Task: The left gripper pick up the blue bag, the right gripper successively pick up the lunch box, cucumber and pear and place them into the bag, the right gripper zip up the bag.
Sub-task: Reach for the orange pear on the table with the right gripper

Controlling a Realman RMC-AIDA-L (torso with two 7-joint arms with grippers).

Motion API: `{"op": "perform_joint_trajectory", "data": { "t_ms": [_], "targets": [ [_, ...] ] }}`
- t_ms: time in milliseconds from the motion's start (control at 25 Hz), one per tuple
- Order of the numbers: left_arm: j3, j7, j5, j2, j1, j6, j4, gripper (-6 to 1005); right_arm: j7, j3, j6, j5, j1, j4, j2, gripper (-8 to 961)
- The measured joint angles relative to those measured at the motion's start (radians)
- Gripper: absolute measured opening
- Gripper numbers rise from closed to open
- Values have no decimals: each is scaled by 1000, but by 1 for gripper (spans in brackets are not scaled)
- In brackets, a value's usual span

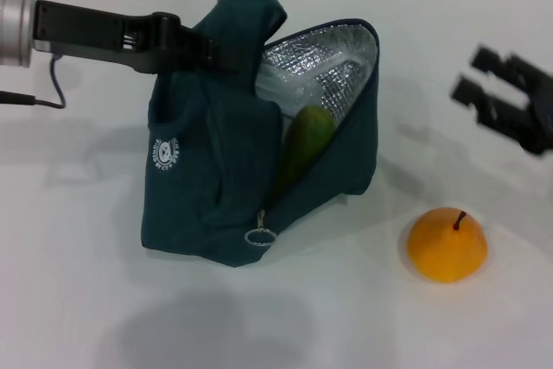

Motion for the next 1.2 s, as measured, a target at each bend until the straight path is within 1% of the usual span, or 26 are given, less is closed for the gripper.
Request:
{"op": "perform_joint_trajectory", "data": {
  "t_ms": [160, 240, 320, 440, 640, 1200],
  "targets": [
    [0, 5, -1, -1, -4, -10, -29, 40, -20, 2, -72, -133, -37, 3, -23, 743],
    [0, 6, -1, -1, -3, -15, -33, 40, -32, 3, -88, -175, -50, 3, -28, 743],
    [0, 7, -1, -1, -1, -19, -33, 40, -54, 4, -88, -197, -66, 4, -26, 742],
    [0, 11, -1, -2, 2, -23, -36, 40, -111, 4, -85, -231, -81, 13, -17, 741],
    [0, 16, 1, -3, 2, -23, -39, 41, -182, 6, -70, -243, -83, 50, -6, 740],
    [2, 21, 9, -3, -1, -24, -41, 41, -215, 11, -21, -248, -78, 83, 7, 737]
  ]
}}
